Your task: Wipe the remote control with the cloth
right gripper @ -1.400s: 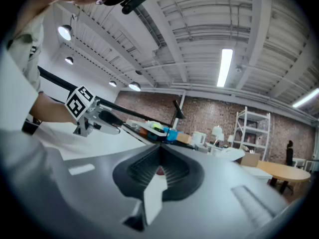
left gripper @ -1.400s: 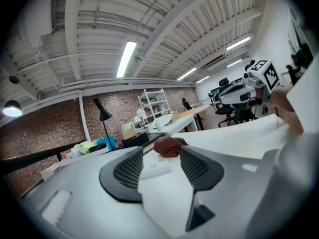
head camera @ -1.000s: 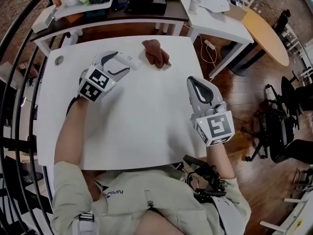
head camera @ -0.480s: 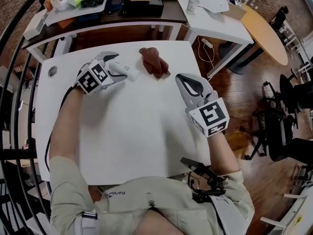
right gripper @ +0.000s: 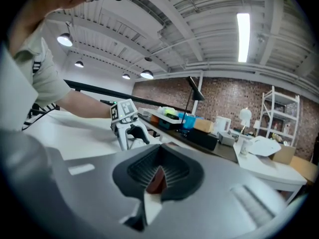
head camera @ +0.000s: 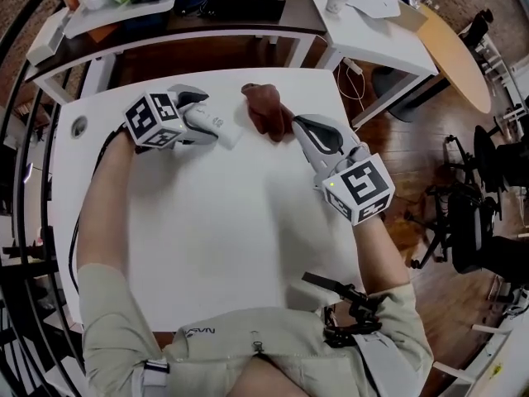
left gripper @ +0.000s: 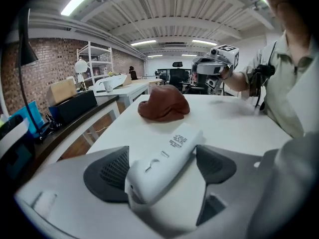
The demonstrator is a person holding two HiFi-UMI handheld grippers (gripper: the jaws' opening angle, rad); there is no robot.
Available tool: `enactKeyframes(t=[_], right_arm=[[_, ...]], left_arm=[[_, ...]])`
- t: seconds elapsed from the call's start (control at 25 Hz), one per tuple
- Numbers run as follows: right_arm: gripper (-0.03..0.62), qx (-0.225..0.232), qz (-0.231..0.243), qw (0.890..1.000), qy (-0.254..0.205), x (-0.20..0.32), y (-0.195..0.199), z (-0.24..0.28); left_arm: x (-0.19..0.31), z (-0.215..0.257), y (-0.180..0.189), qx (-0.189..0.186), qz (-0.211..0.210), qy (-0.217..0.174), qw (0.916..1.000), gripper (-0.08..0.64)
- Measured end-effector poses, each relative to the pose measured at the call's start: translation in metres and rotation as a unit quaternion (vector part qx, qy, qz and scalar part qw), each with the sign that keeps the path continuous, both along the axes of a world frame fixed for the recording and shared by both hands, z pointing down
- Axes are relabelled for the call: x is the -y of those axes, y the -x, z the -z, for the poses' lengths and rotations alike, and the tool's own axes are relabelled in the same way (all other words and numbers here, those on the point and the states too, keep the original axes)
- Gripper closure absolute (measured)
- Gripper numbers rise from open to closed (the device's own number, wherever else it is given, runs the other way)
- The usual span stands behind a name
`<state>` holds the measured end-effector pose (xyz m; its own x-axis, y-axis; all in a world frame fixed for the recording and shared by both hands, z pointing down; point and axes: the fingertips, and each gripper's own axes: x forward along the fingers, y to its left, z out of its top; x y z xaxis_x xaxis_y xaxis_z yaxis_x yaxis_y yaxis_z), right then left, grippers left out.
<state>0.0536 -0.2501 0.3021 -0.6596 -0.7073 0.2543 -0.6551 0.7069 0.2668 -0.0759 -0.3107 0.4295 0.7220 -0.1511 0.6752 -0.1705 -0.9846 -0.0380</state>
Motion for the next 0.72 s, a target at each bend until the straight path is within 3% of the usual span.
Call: enactKeyframes(t=[0.24,0.32,0.4,0.52,0.72], right_arm=[[0.588,0.026,-0.012,1.0,0.0,0.02,0.001,0.003],[0.588,0.033,-0.017,0.999,0.001,0.023,0.001,0.001],[0.588,0.043,-0.021,0.999,0.003,0.025,0.001,0.0],[0.588,0.057,-0.023,0.998,0.005,0.027,0.001,-0.001],[0.588,0.075,-0.034,0.996,0.016,0.037,-0.005,-0.007]], left_arm=[[-0.002,0.003,0.0,-0.01,-0.005,-0.012,0.9999,0.153],[-0.003,0.003,0.002,-0.006,0.011,-0.011,0.9999,0.203],[-0.004,0.003,0.005,0.0,0.039,-0.01,0.9992,0.307],[-0.005,0.002,0.006,0.013,0.069,-0.021,0.9973,0.314],[-0.008,0.002,0.005,-0.008,0.064,-0.033,0.9974,0.331]])
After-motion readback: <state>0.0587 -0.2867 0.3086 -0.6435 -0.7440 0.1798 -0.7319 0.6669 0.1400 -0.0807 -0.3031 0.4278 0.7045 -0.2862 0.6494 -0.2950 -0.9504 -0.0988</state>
